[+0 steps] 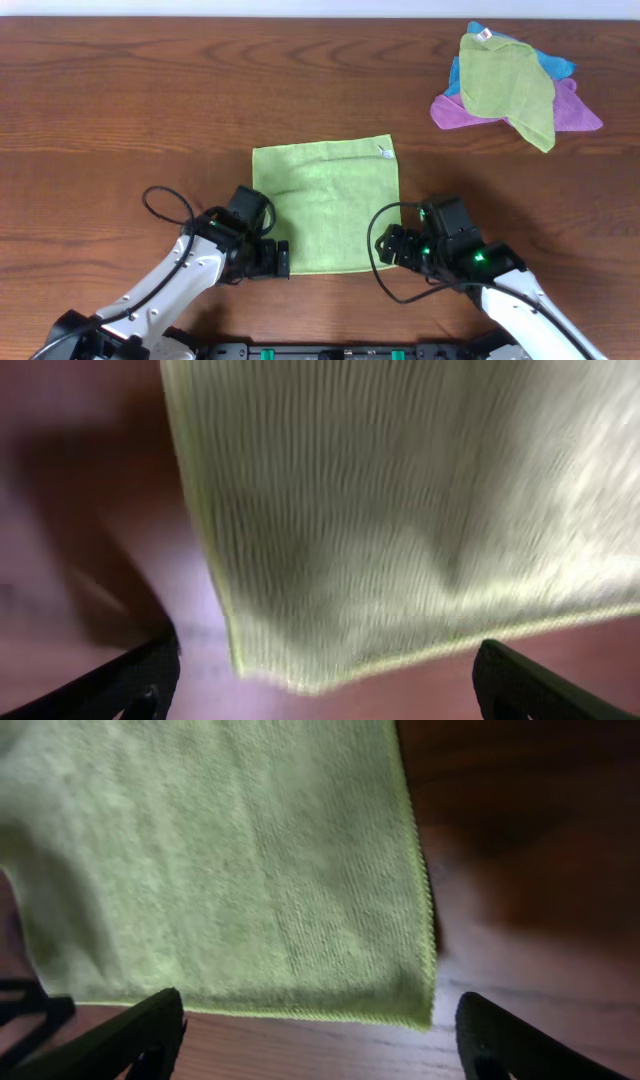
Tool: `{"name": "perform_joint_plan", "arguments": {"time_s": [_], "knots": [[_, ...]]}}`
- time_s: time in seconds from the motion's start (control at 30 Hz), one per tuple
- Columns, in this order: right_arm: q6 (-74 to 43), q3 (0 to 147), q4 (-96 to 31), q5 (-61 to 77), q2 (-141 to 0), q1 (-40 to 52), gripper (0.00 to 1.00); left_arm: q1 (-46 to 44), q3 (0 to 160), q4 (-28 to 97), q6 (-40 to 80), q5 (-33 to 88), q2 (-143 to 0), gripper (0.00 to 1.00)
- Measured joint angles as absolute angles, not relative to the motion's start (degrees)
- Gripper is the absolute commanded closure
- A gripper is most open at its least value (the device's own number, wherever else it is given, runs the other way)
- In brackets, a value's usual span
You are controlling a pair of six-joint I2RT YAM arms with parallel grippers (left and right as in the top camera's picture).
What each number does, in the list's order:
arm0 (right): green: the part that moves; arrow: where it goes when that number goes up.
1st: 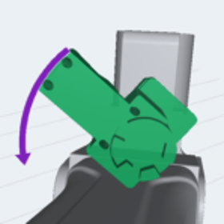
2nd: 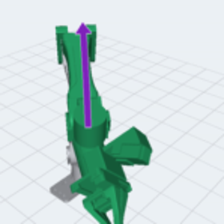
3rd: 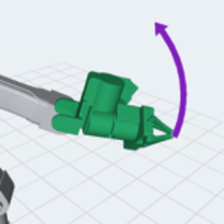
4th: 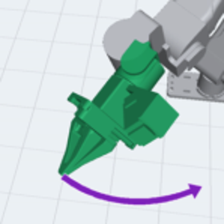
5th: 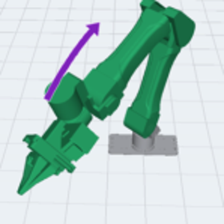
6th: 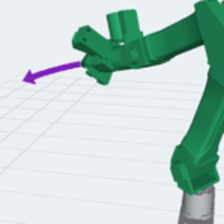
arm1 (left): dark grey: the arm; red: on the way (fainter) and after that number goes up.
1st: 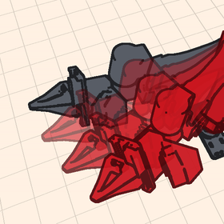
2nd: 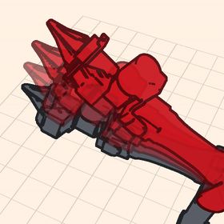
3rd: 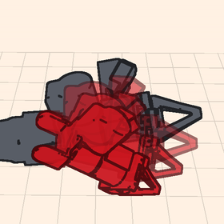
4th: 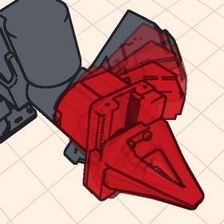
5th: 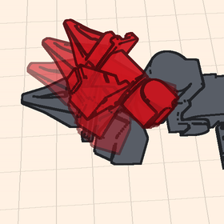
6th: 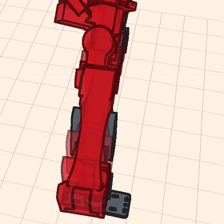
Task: Fold the cloth
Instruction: 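Move both grippers to the cloth's near corners and grasp them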
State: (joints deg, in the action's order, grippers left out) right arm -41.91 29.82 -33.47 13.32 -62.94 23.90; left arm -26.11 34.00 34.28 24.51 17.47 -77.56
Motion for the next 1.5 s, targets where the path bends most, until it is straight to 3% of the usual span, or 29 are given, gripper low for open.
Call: {"name": "perform_joint_plan", "arguments": {"time_s": [0.47, 0.53, 0.7, 0.93, 1.1, 1.17, 1.3, 1.5], "knots": [[-41.4, 29.4, -32.0, 13.2, -63.2, 23.9, 0.2, -26.1, 32.2, 28.6, 28.5, 13.1, -76.6, 0.04], [-41.4, 29.4, -32.0, 13.0, -63.3, 23.9, 0.21, -26.1, 32.0, 28.0, 28.8, 13.1, -76.4, 0.0], [-41.4, 29.4, -32.0, 12.6, -63.3, 23.9, 0.22, -26.2, 31.6, 25.8, 30.3, 14.2, -76.4, 0.22], [-41.4, 29.3, -32.1, 12.0, -63.3, 23.9, 0.22, -28.5, 31.0, 25.6, 32.3, 15.0, -76.4, 0.27], [-41.4, 29.3, -32.1, 12.0, -63.4, 23.9, 0.24, -29.1, 30.1, 25.2, 33.8, 15.0, -75.7, 0.41], [-41.3, 29.2, -32.1, 12.0, -63.4, 23.9, 0.3, -29.1, 29.9, 25.2, 34.2, 14.8, -75.7, 0.49], [-41.9, 29.2, -34.8, 11.9, -63.4, 23.9, 0.45, -29.1, 29.7, 25.3, 34.5, 14.7, -75.7, 0.48], [-45.1, 29.1, -41.5, 11.0, -63.4, 23.9, 0.45, -29.1, 29.5, 25.3, 34.7, 14.8, -75.7, 0.57]]}}
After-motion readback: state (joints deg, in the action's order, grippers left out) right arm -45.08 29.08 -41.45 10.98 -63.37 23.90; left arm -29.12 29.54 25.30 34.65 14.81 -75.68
